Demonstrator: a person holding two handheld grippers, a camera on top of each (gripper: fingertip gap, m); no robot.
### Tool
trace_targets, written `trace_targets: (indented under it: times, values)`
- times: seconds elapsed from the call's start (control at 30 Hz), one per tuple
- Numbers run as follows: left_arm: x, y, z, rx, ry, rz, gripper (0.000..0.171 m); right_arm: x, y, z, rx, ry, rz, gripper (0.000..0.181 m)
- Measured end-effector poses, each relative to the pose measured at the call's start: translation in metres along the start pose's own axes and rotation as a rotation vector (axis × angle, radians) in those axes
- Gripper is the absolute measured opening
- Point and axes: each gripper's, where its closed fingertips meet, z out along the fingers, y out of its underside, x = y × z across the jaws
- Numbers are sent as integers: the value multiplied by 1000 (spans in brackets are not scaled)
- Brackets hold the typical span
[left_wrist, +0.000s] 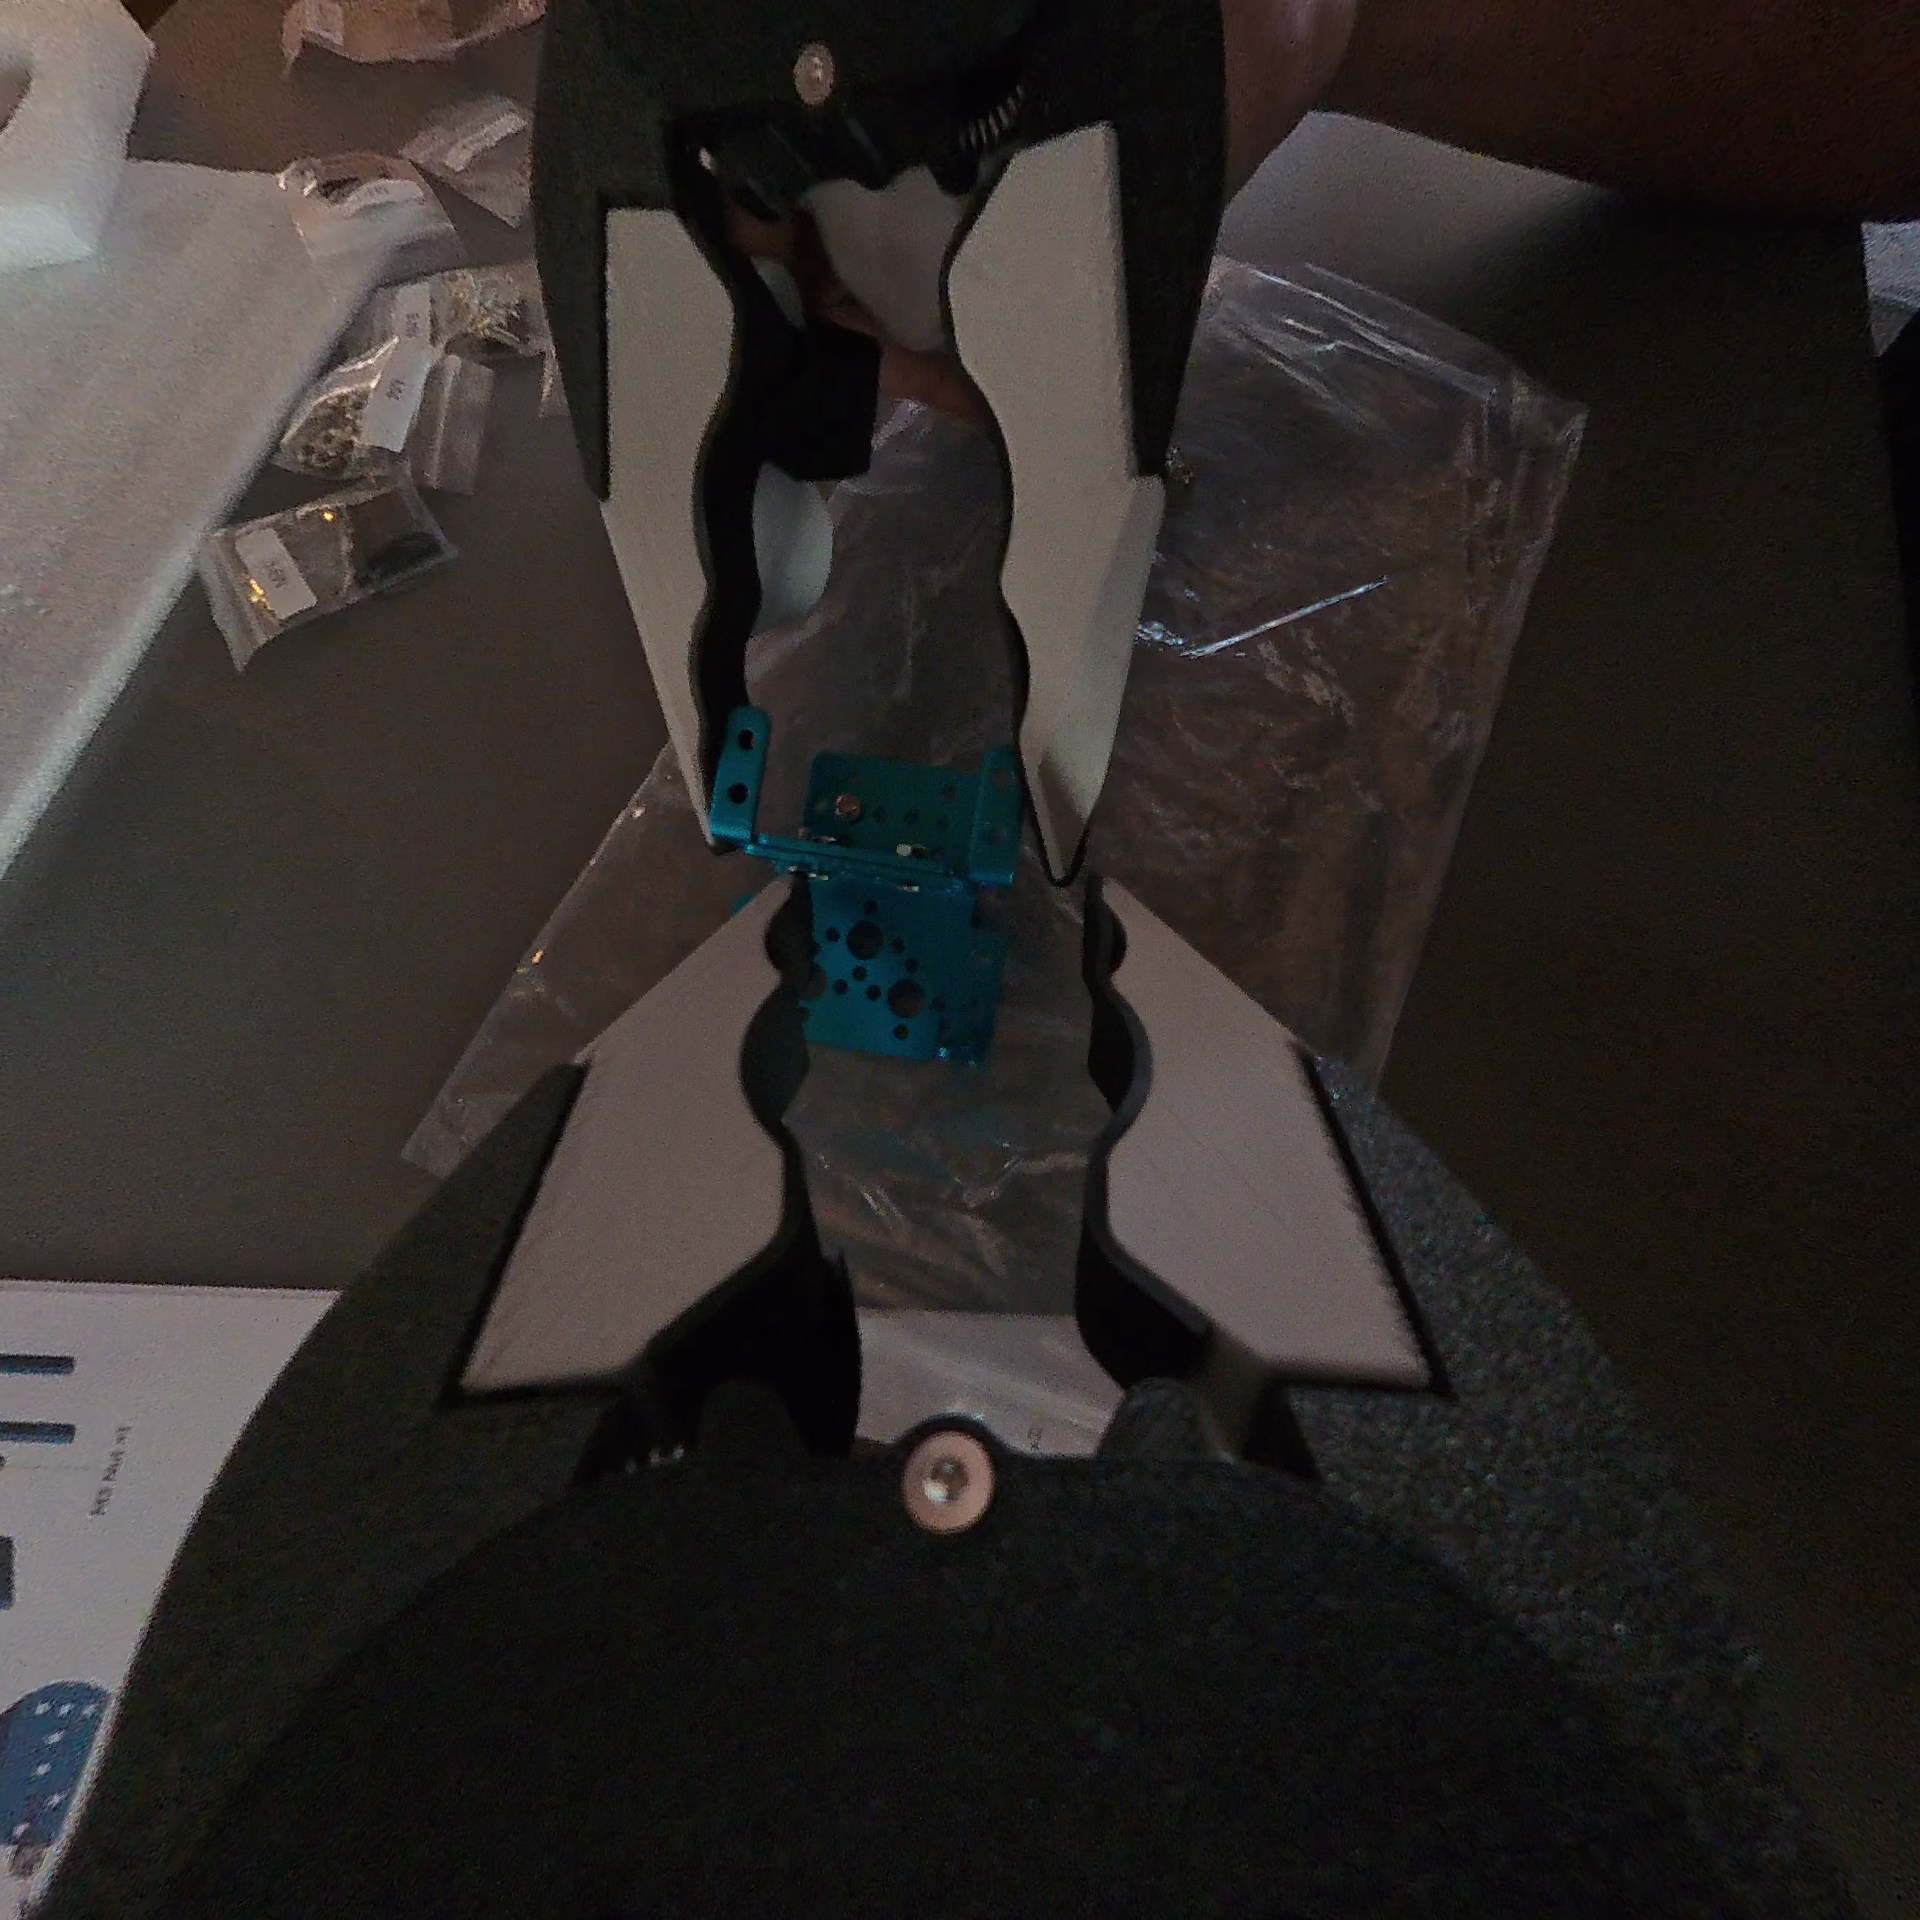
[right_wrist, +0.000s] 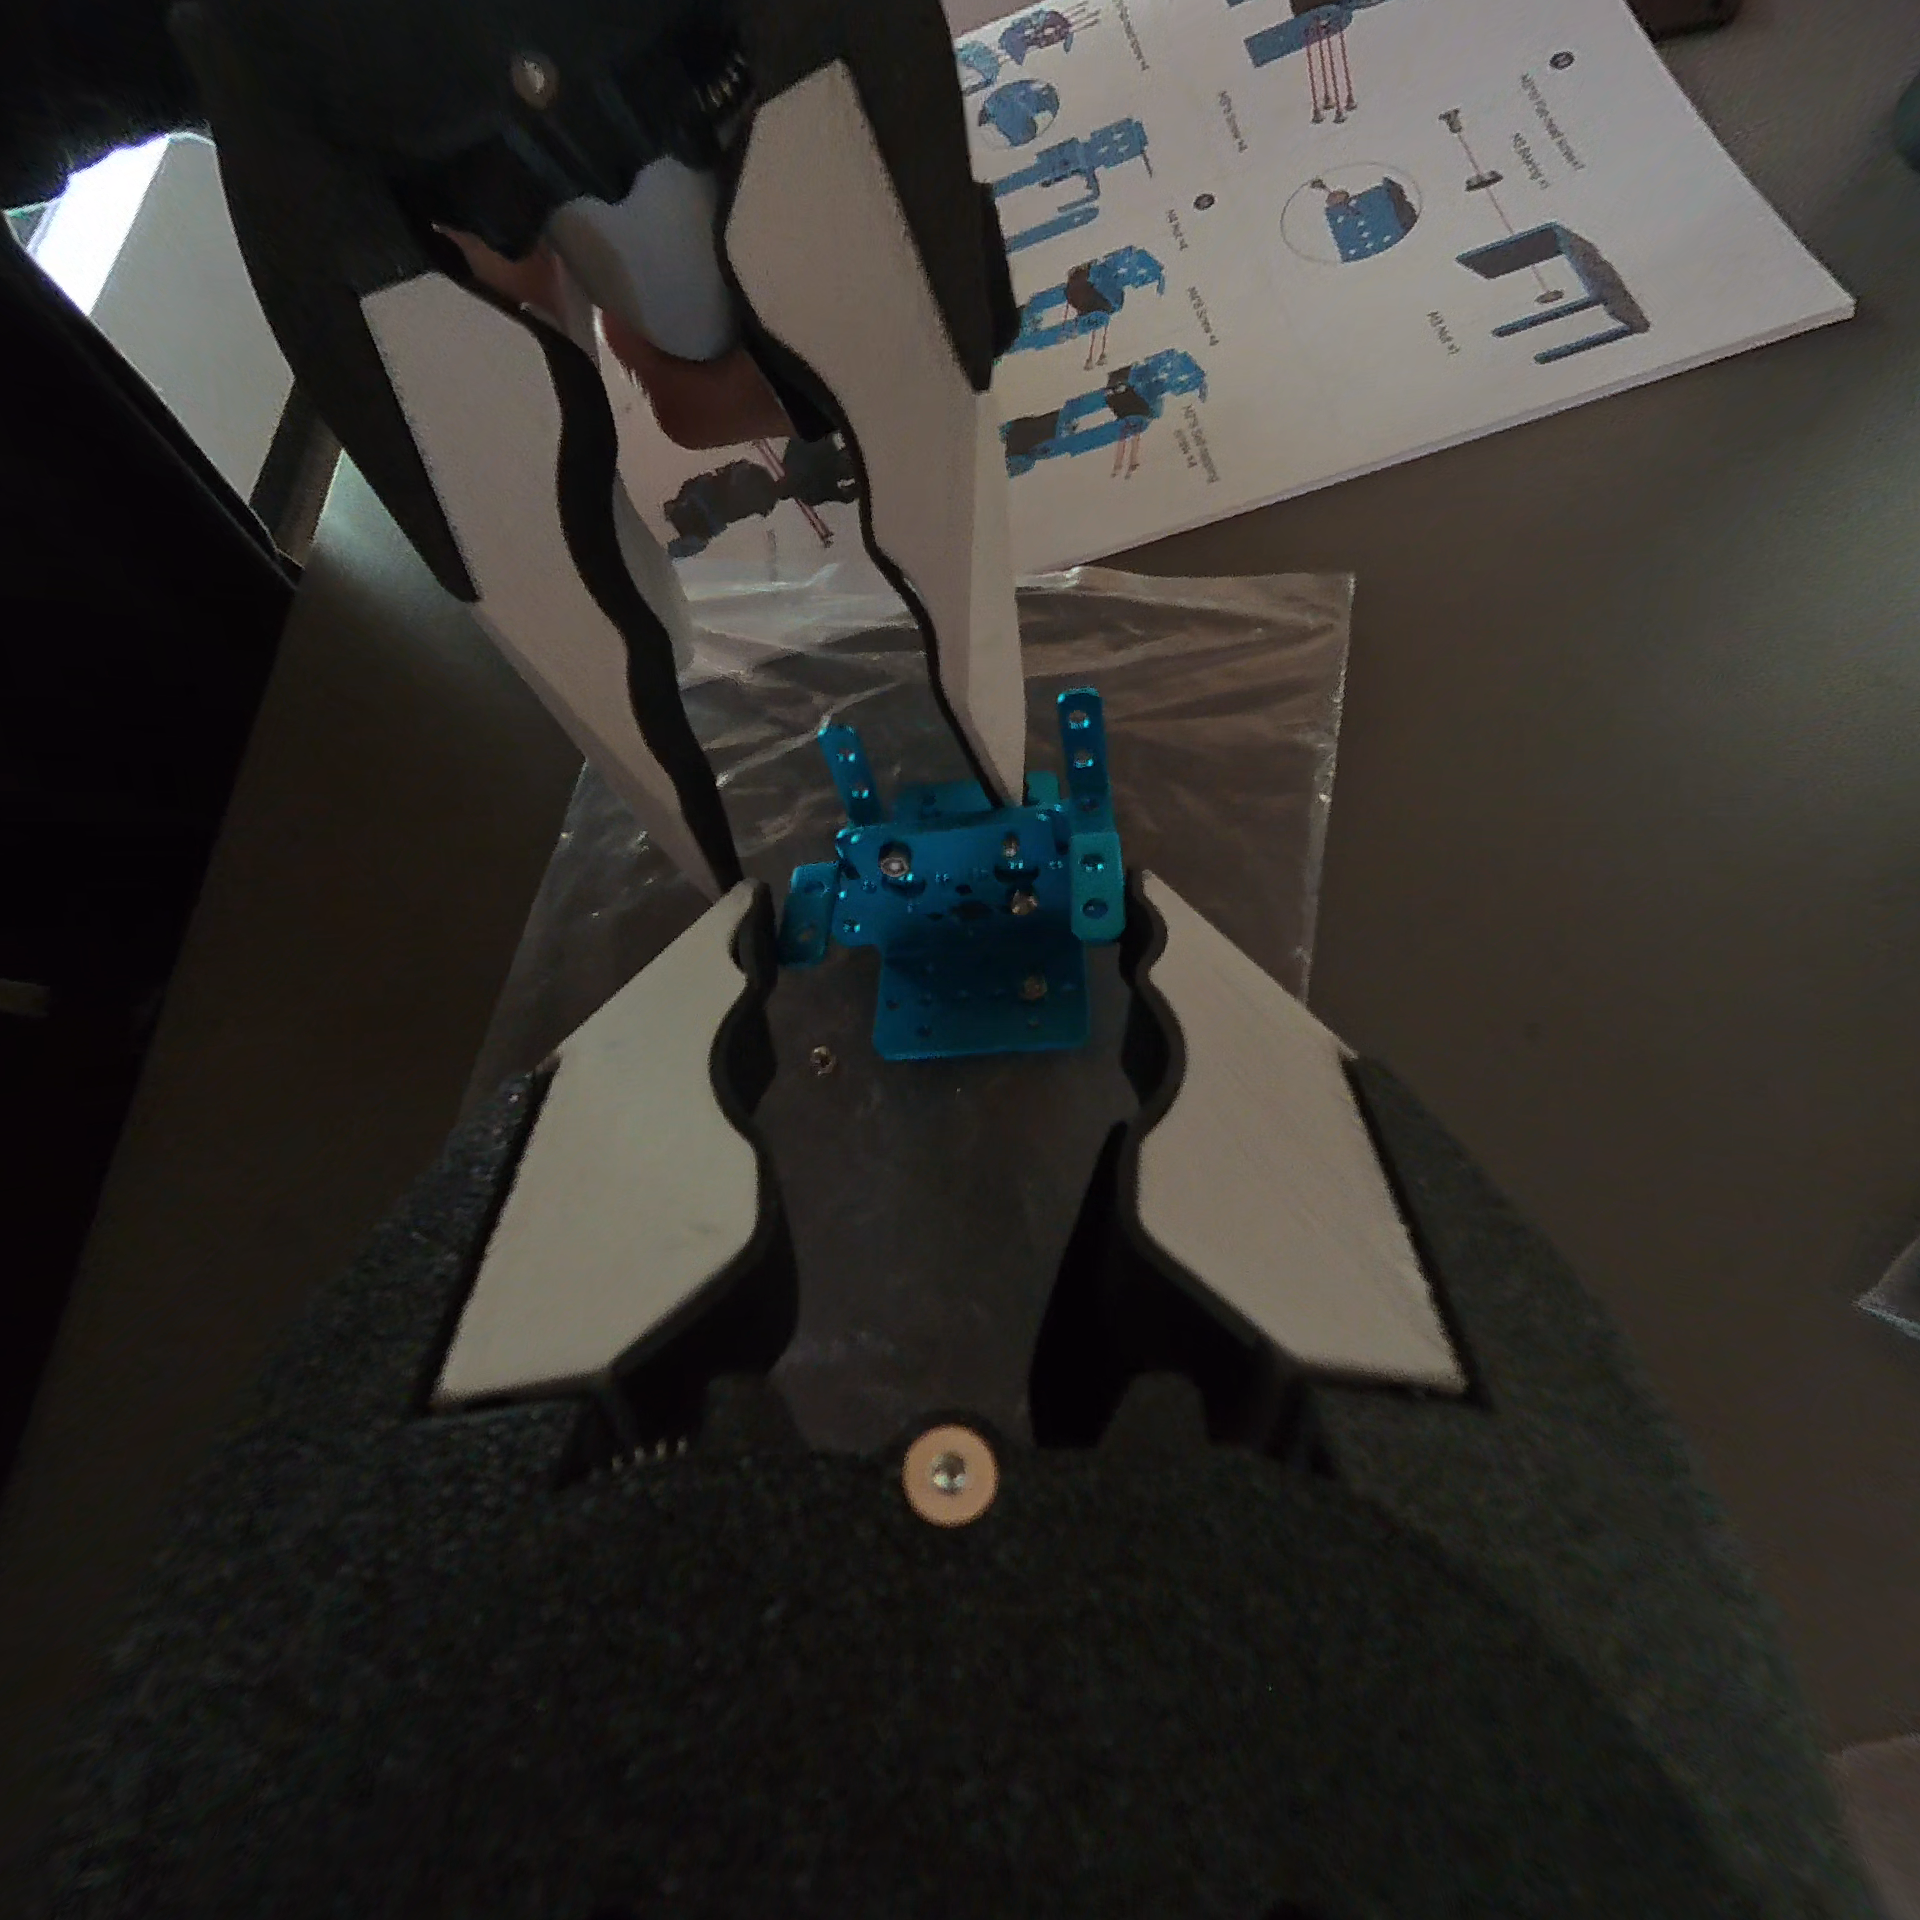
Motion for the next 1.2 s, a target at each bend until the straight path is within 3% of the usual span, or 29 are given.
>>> trace_targets:
  times: [0.2, 0.27, 0.33, 0.4, 0.5, 0.7, 1.2]
  values:
    - [2, -2, 2, 2, 10, 5, 53, 4, -8, -23, 49, 47, 4, 70]
    - [2, -2, 2, 1, 8, 4, 52, 6, -4, -37, 43, 86, 23, 64]
    - [2, -2, 2, -2, 6, 10, 52, 2, 12, -51, -36, 108, 61, 45]
    - [1, -1, 3, -5, -8, 26, 52, -9, 28, -55, -106, 121, 97, 37]
    - [1, 0, 4, -8, -14, 37, 52, -32, 33, -39, -123, 100, 129, 30]
    - [1, 1, 3, -5, -19, 35, 52, -30, 33, -17, -166, 200, 74, 12]
    - [-1, -2, 4, -1, -52, 28, 52, -25, 40, -7, -349, 245, -22, 10]
